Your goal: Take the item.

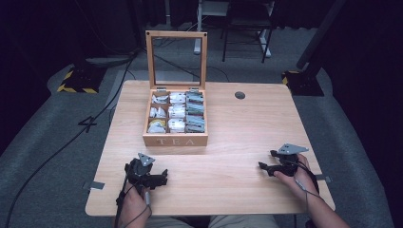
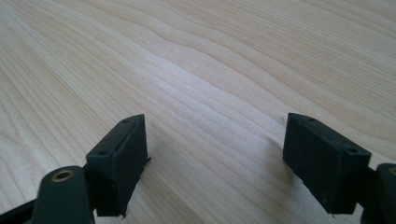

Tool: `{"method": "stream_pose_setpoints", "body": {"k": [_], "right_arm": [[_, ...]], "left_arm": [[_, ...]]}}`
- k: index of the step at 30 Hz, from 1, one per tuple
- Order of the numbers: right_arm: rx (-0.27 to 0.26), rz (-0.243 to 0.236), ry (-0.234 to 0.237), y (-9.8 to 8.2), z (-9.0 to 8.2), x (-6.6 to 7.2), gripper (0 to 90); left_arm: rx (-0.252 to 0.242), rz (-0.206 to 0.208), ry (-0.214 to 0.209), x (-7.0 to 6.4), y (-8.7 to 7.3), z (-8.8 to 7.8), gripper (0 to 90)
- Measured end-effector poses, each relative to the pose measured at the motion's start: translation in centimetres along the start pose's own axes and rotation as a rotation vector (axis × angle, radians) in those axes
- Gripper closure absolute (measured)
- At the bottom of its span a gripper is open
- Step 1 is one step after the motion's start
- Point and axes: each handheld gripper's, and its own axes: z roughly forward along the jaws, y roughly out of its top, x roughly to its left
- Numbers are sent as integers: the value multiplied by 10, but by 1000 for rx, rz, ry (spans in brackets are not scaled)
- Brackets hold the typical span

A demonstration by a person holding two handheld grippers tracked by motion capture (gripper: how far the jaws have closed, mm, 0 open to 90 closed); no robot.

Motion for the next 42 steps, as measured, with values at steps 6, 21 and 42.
{"method": "stream_pose_setpoints", "body": {"k": [6, 21, 42], "right_arm": [[1, -1, 0, 0, 0, 0, 218], [-41, 45, 97, 9, -8, 0, 376], [-166, -47, 191, 96, -29, 14, 405]], "left_arm": [[4, -3, -3, 0, 0, 0, 10], [4, -3, -3, 0, 0, 0, 9], [5, -1, -1, -1, 0, 0, 2]]}}
